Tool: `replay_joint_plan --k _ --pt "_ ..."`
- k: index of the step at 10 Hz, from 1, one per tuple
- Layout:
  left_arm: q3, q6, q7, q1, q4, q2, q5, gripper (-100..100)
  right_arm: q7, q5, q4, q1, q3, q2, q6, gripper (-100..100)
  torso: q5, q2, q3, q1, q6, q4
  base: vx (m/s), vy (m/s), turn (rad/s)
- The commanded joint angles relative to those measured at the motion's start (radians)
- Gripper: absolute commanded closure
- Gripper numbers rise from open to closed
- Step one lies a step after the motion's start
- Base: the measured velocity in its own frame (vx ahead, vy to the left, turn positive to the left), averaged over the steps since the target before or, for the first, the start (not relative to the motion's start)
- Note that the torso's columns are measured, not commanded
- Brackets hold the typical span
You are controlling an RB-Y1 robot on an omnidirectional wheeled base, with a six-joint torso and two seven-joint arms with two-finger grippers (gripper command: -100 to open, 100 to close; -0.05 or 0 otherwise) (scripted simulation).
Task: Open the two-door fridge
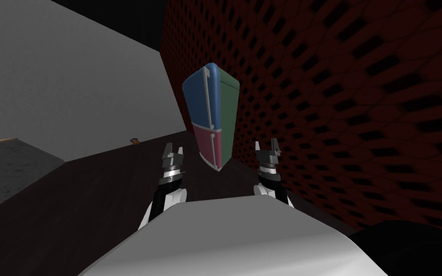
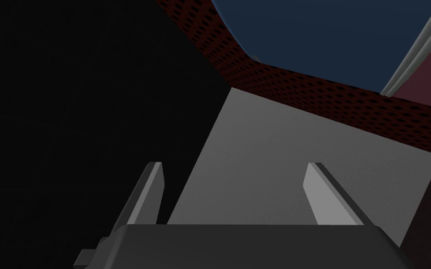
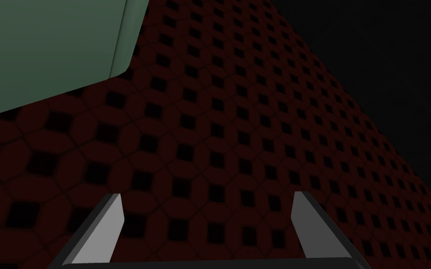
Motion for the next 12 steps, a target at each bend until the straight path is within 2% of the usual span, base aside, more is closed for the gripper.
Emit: replay_joint_plan --k 1,9,10,12 --pt "0.0 0.0 0.0 0.0 0.0 0.0 0.0 0 0.0 0.0 0.0 0.0 0.0 0.0 0.0 0 0.0 0.04 -0.082 0.0 0.0 0.041 0.0 0.0 0.0" --pt "0.0 0.0 0.0 0.0 0.0 0.0 0.0 0 0.0 0.0 0.0 0.0 0.0 0.0 0.0 0 0.0 0.618 -1.234 0.0 0.0 0.617 0.0 0.0 0.0" --pt "0.003 0.009 0.003 0.0 -0.005 0.045 0.006 -100 0.0 0.0 0.0 0.0 0.0 0.0 0.0 0 0.0 0.691 -1.382 0.0 0.0 0.691 0.023 -0.011 0.016" --pt "0.011 0.031 0.011 0.001 -0.014 0.105 0.019 -100 0.0 0.0 0.0 0.0 0.0 0.0 0.0 0 0.0 0.732 -1.472 -0.001 0.0 0.733 0.056 -0.034 0.03"
